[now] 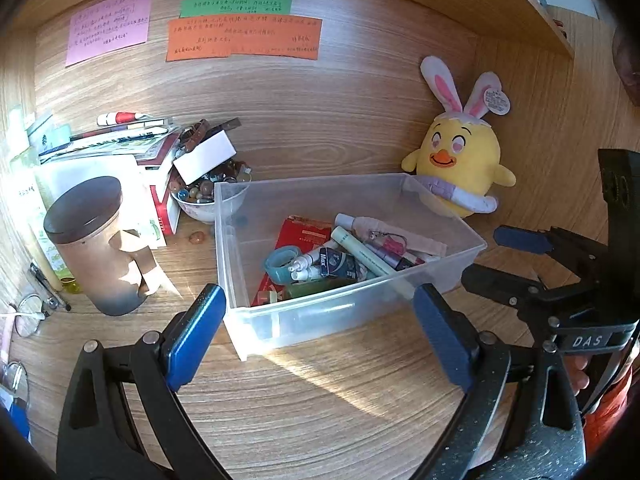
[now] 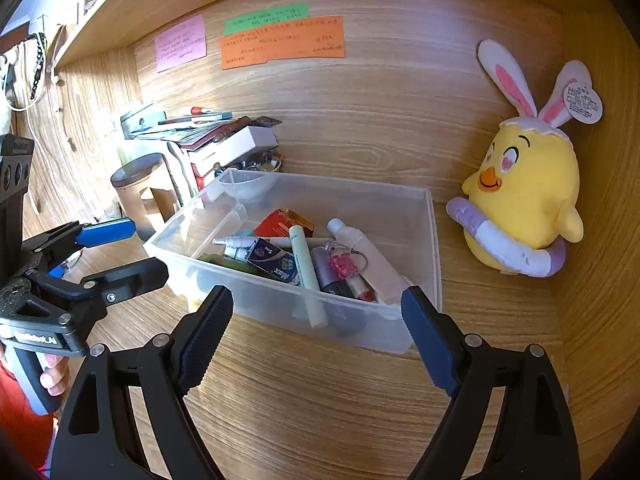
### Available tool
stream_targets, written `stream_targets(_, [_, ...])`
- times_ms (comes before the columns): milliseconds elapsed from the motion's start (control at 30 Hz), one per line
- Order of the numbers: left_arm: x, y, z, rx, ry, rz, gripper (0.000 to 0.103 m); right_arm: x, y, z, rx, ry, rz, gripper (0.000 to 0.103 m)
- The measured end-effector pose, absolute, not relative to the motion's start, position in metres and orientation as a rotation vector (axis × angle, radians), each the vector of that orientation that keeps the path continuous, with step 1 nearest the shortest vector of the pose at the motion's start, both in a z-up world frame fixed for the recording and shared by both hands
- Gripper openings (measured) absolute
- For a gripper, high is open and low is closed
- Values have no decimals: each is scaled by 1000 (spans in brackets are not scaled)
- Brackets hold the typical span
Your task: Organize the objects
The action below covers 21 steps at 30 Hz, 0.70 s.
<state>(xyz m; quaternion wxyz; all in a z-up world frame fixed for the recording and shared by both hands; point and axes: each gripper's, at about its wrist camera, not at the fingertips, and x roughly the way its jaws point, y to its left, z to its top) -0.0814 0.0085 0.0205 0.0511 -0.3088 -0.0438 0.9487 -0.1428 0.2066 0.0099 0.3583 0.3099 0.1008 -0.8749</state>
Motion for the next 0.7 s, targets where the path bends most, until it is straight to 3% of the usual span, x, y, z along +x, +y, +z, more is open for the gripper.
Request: stream_targets(700, [-77, 14, 18, -942, -118, 2887, 96, -140, 208, 8, 812, 225, -2249, 85])
